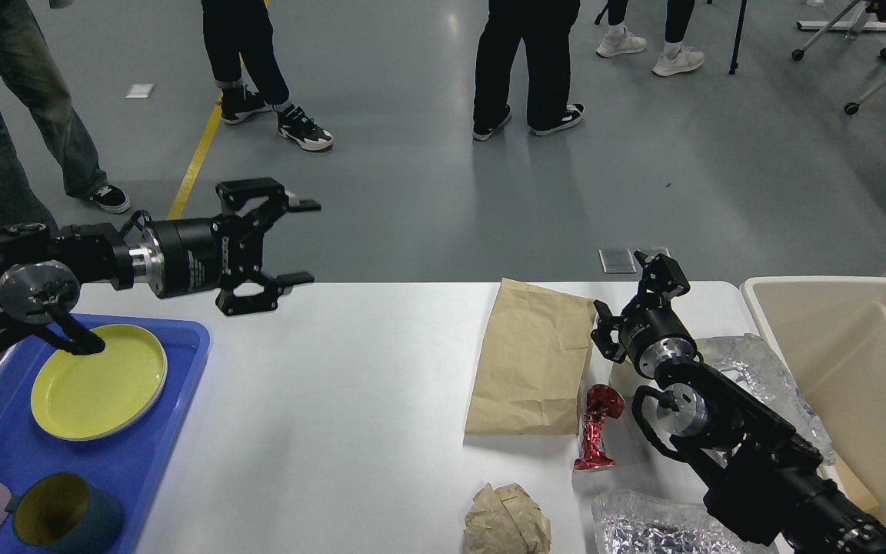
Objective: Tidy desktop
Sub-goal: 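Raise the left gripper up and away from the tray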
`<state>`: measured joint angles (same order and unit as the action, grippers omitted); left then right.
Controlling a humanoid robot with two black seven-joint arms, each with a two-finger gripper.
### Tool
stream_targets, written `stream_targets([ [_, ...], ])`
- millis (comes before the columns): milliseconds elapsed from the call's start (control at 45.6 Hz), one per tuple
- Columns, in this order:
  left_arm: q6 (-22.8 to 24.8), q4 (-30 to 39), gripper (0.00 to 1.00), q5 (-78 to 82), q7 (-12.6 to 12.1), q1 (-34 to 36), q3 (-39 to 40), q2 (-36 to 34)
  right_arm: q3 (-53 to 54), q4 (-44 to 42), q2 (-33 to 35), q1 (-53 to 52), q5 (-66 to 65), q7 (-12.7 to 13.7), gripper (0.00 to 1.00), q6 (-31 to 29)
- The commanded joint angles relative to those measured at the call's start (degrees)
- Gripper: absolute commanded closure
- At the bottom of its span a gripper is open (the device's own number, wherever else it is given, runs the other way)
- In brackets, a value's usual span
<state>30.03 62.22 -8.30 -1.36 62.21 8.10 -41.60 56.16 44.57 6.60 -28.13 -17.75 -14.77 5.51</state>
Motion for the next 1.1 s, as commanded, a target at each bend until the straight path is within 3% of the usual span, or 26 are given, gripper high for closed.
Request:
stream_targets([
  [0,0.1,-8.9,0.04,0.1,3.0,-6.2,9.7,4.9,0.0,0.0,0.0,0.0,0.0,0.0,0.00,0.0],
  [197,-2.5,-20.7,0.04,0.2,9.2,-10.3,14.5,10.1,0.0,0.0,0.0,0.0,0.0,0.0,0.00,0.0],
  [395,-2.5,-31.6,0.04,-0.5,19.3,-14.0,21.9,16.2,0.0,0.0,0.0,0.0,0.0,0.0,0.00,0.0],
  [460,-3.0,-34.7,0.04,-0.3,21.4,-14.5,26.0,17.7,0.0,0.0,0.0,0.0,0.0,0.0,0.00,0.0],
  [636,-3.1,-43.4,0.04,-0.5,21.3,-14.5,29.9,20.9,0.0,-0.1,-0.1,0.0,0.0,0.0,0.00,0.0],
  [942,-3.6,-47.7,0.04,-1.6,21.9,-15.3,34.1,24.3,0.0,0.0,-0.1,0.0,0.0,0.0,0.00,-0.1],
  [1074,-4.9,-55.5,0.04,-1.6,21.7,-15.3,35.1,24.8,0.0,0.0,-0.1,0.1,0.0,0.0,0.00,0.0],
])
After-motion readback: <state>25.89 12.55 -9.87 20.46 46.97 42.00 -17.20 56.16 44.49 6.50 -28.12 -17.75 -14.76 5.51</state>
